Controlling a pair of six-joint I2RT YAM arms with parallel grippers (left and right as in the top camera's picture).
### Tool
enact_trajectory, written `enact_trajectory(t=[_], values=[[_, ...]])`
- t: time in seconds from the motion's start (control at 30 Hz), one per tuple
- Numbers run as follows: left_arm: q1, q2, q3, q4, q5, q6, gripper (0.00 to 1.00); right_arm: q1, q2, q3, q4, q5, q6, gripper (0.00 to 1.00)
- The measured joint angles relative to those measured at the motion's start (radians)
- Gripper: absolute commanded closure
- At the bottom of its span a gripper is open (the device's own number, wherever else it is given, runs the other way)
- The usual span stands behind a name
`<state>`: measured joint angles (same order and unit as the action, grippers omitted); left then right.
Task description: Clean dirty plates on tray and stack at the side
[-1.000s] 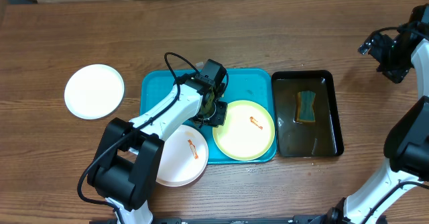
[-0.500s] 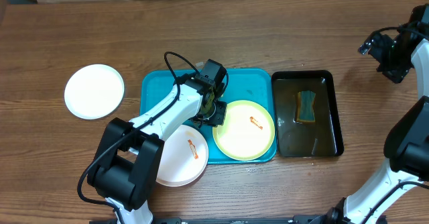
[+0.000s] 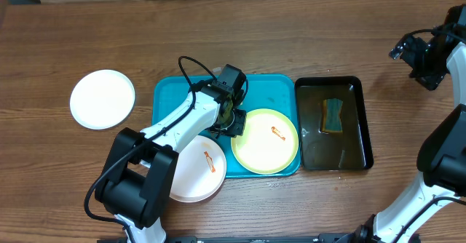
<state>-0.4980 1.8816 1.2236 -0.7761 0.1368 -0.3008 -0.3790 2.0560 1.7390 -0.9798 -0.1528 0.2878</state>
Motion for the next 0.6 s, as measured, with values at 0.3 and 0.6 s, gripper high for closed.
enact_trajectory(t=[0.3, 0.6], values=[[0.000, 0.000, 0.000, 0.002, 0.000, 0.000, 0.85, 0.000, 0.000, 0.000, 0.000, 0.000, 0.000, 0.00], [0.000, 0.000, -0.031, 0.027, -0.008, -0.004, 0.94, 0.000, 0.000, 0.000, 0.000, 0.000, 0.000, 0.00]])
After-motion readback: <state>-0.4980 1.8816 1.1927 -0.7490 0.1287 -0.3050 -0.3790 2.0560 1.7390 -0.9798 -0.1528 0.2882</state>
